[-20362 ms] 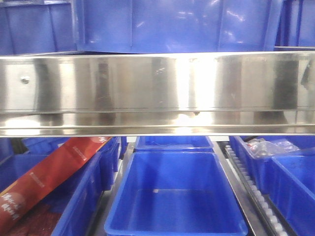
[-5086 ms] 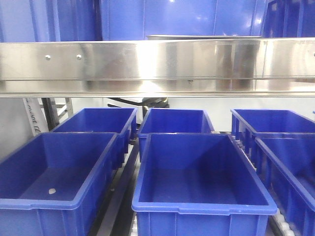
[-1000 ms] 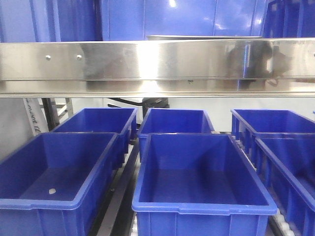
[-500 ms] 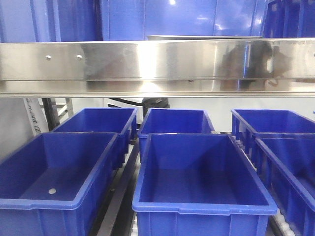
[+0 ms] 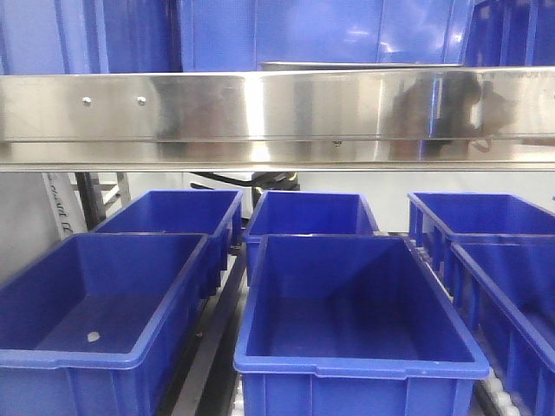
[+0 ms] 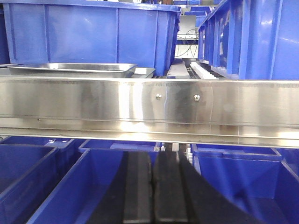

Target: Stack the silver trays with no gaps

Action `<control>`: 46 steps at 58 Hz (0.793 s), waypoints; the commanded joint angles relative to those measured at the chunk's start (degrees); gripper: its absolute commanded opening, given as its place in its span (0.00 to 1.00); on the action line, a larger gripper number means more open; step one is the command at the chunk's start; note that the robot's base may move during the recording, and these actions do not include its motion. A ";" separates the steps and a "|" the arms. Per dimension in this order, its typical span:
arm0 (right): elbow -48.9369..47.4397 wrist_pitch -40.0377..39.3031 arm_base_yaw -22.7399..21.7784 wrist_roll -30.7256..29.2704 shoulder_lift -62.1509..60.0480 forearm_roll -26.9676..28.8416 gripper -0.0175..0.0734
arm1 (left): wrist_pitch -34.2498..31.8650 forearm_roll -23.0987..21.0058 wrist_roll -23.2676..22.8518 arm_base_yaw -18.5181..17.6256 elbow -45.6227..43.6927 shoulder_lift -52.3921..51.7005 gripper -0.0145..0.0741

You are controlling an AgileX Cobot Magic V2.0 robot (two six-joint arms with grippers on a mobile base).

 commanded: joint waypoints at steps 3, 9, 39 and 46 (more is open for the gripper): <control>-0.02 -0.52 0.16 0.13 -0.23 0.02 0.10 | -7.19 -1.48 1.19 2.92 8.04 -2.10 0.16; -0.02 -0.52 0.16 0.13 -0.23 0.02 0.10 | -8.65 -2.66 1.19 3.17 15.03 -7.27 0.16; -0.02 -0.52 0.16 0.13 -0.23 0.02 0.10 | -8.09 -8.32 1.19 3.17 24.61 -12.01 0.16; -0.02 -0.52 0.16 0.13 -0.23 0.02 0.10 | -7.29 -8.32 1.19 3.17 24.61 -12.01 0.16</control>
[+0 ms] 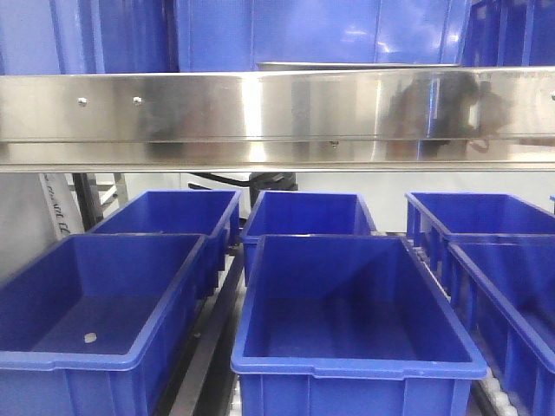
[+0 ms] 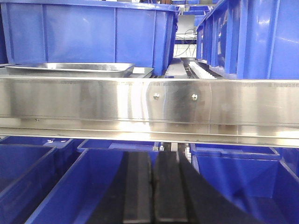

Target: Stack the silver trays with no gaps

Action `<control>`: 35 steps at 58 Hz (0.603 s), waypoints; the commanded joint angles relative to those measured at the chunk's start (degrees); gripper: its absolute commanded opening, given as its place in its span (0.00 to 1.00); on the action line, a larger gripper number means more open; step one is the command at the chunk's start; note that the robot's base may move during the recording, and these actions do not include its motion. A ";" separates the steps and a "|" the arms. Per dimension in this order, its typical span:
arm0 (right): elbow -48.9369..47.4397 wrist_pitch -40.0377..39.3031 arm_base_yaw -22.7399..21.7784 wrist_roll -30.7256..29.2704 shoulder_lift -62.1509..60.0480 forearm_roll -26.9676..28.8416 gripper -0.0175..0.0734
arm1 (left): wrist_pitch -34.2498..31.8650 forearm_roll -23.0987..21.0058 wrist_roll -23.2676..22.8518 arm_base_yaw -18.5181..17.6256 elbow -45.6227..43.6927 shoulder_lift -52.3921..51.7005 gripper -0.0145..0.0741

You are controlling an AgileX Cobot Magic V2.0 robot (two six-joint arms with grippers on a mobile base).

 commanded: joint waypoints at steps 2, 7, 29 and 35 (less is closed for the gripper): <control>-0.02 -0.63 0.16 0.13 -0.23 0.02 0.10 | -0.08 -0.34 0.24 0.32 -0.06 -0.33 0.16; -0.02 -0.63 0.16 0.13 -0.23 0.02 0.10 | -0.21 -0.34 0.40 0.32 -0.06 -0.33 0.16; -0.02 -0.63 0.16 0.13 -0.23 0.02 0.10 | 0.05 -1.43 7.45 2.35 -0.06 -0.33 0.16; -0.02 -0.63 0.16 0.13 -0.23 0.02 0.10 | 0.05 -1.43 7.45 4.59 -0.06 -0.33 0.16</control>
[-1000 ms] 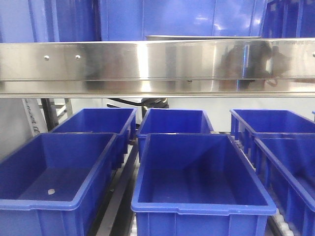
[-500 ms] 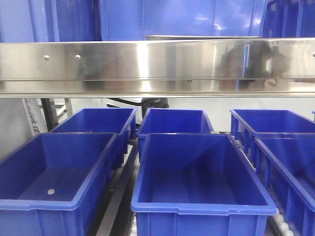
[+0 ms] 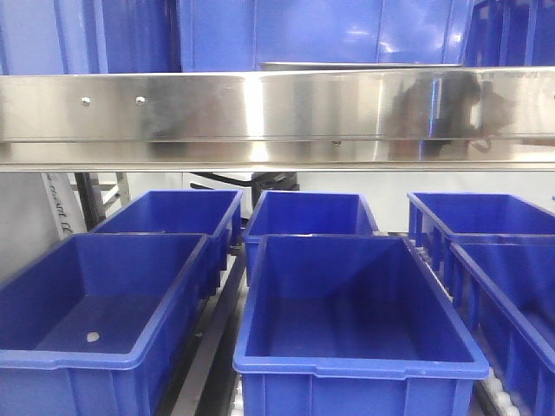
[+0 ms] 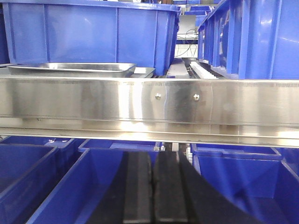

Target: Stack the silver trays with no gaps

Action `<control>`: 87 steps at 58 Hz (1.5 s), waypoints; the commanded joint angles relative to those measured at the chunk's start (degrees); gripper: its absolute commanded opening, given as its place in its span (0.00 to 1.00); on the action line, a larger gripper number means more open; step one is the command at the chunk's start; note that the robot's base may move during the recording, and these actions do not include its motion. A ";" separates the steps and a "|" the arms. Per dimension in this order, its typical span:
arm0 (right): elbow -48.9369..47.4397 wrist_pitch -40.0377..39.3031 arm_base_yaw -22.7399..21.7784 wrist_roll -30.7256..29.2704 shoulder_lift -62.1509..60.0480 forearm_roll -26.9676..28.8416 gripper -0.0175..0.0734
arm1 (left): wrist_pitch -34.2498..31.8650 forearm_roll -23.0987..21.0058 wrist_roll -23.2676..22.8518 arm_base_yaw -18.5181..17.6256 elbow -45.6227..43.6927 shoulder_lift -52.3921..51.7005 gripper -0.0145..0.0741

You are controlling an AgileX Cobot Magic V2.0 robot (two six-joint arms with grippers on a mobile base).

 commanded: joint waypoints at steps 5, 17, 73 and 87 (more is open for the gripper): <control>-0.02 -0.63 0.16 0.13 -0.23 0.02 0.10 | -0.31 -0.49 0.33 3.02 -0.06 -0.33 0.16; -0.02 -0.63 0.16 0.13 -0.23 0.02 0.10 | -0.31 -0.25 0.33 3.96 -0.06 -0.33 0.16; -0.02 -0.63 0.16 0.13 -0.23 0.02 0.10 | -0.31 2.39 0.33 2.08 -0.06 -0.33 0.16; -0.02 -0.63 0.16 0.13 -0.23 0.02 0.10 | -0.42 2.39 0.33 2.35 -0.06 -0.33 0.16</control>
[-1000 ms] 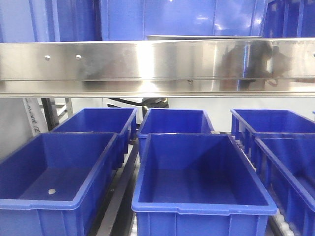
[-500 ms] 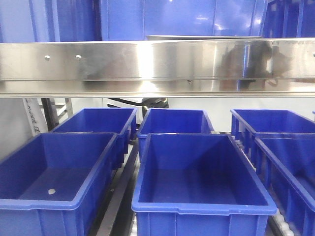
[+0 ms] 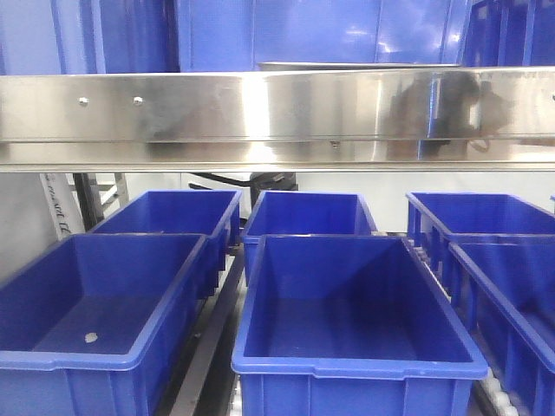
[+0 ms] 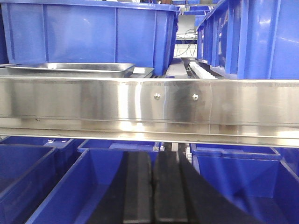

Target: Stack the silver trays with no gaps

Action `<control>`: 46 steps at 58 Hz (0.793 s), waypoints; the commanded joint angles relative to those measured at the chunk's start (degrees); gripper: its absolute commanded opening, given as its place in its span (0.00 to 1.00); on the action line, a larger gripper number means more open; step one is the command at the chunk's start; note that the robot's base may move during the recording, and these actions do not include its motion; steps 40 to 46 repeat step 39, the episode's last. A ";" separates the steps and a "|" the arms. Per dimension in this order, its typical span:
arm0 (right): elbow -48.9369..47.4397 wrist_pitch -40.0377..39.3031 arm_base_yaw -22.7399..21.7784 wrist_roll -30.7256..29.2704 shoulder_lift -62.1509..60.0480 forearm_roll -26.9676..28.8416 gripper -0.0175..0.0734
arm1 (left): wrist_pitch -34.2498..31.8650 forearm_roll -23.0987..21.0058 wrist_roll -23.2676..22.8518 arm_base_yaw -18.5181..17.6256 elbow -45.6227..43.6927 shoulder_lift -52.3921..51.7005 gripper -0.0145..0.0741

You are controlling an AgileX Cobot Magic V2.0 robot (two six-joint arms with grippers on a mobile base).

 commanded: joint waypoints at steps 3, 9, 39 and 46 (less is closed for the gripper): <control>-0.02 -0.63 0.16 0.09 -0.23 0.02 0.10 | -0.53 0.16 0.12 -0.05 -0.06 -0.33 0.16; -0.02 -0.63 0.16 0.09 -0.23 0.02 0.10 | -0.53 0.16 0.12 -0.05 -0.06 -0.33 0.16; -0.02 -0.63 0.16 0.09 -0.23 0.02 0.10 | -0.53 0.16 0.12 -0.05 -0.06 -0.33 0.16; -0.02 -0.63 0.16 0.09 -0.23 0.02 0.10 | -0.53 0.16 0.12 -0.05 -0.06 -0.33 0.16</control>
